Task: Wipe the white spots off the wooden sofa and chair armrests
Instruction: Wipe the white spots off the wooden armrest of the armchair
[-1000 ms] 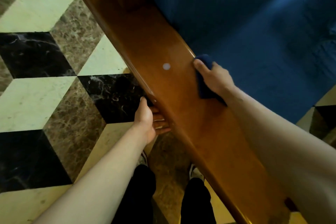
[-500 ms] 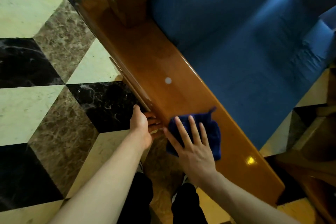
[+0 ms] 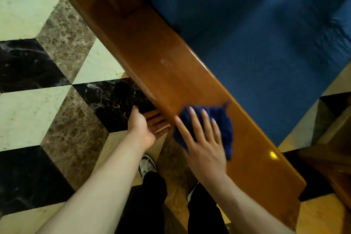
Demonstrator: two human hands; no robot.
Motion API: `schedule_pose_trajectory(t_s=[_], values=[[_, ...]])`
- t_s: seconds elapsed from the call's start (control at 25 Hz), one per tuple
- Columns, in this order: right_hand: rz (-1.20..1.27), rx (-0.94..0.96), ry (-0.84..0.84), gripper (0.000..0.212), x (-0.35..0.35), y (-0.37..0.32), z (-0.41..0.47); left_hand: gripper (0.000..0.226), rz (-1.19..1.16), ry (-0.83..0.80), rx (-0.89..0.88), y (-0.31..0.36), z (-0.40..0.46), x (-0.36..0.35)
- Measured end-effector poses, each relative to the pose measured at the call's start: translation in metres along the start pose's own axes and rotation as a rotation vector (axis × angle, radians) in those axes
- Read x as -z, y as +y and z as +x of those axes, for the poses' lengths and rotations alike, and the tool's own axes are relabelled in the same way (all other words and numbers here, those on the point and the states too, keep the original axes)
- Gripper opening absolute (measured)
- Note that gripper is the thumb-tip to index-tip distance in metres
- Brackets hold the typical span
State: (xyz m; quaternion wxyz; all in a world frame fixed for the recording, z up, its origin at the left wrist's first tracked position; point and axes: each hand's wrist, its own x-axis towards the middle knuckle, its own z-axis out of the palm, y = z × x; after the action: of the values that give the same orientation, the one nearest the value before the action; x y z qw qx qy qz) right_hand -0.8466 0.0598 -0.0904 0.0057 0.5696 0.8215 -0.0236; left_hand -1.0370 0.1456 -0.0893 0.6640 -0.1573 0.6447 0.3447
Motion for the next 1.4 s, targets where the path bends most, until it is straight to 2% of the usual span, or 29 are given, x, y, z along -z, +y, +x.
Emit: schedule_pose_trajectory(t_s=[0.12, 0.2, 0.32, 0.4, 0.56, 0.64, 0.76, 0.88, 0.96, 1.08, 1.16, 1.24, 1.36, 1.4], values=[[-0.118, -0.053, -0.143, 0.084, 0.007, 0.045, -0.124, 0.073, 0.004, -0.037, 0.073, -0.015, -0.009, -0.016], [-0.143, -0.04, -0.201, 0.087, 0.006, 0.049, -0.123, 0.072, 0.026, -0.041, 0.072, -0.017, -0.008, -0.02], [-0.077, 0.051, -0.123, 0.098, 0.005, 0.014, -0.031, 0.075, 0.025, -0.06, 0.082, -0.004, -0.006, -0.015], [-0.016, 0.095, -0.072, 0.104, 0.002, -0.017, 0.056, 0.077, 0.0, -0.084, 0.022, 0.016, -0.003, -0.008], [0.018, 0.159, -0.062, 0.077, 0.009, -0.084, 0.217, 0.07, -0.265, -0.095, -0.258, 0.1, 0.009, 0.01], [-0.006, 0.235, -0.11, 0.075, 0.013, -0.101, 0.273, 0.063, -0.347, -0.055, -0.38, 0.149, 0.013, 0.013], [-0.016, 0.288, -0.137, 0.08, 0.023, -0.112, 0.338, 0.058, -0.23, -0.034, -0.485, 0.197, 0.016, 0.013], [-0.001, 0.248, -0.104, 0.075, 0.03, -0.109, 0.343, 0.055, -0.1, -0.052, -0.448, 0.2, 0.011, 0.005], [0.121, 0.065, -0.063, 0.072, 0.027, -0.092, 0.297, 0.045, -0.074, -0.052, -0.411, 0.186, 0.005, -0.002], [0.206, -0.405, 0.0, 0.085, 0.025, -0.04, 0.217, 0.035, -0.026, -0.015, -0.401, 0.168, -0.001, -0.014], [0.18, -0.617, -0.103, 0.099, 0.031, 0.0, 0.216, 0.034, -0.003, 0.027, -0.407, 0.166, -0.002, -0.021], [0.342, -0.726, -0.216, 0.102, 0.036, 0.033, 0.255, 0.035, 0.036, 0.034, -0.398, 0.168, -0.002, -0.024], [0.784, -0.889, -0.488, 0.084, 0.046, 0.074, 0.292, 0.041, 0.068, 0.012, -0.352, 0.175, 0.001, -0.018], [0.856, -0.928, -0.558, 0.077, 0.048, 0.084, 0.286, 0.045, 0.082, 0.011, -0.339, 0.179, 0.003, -0.017]])
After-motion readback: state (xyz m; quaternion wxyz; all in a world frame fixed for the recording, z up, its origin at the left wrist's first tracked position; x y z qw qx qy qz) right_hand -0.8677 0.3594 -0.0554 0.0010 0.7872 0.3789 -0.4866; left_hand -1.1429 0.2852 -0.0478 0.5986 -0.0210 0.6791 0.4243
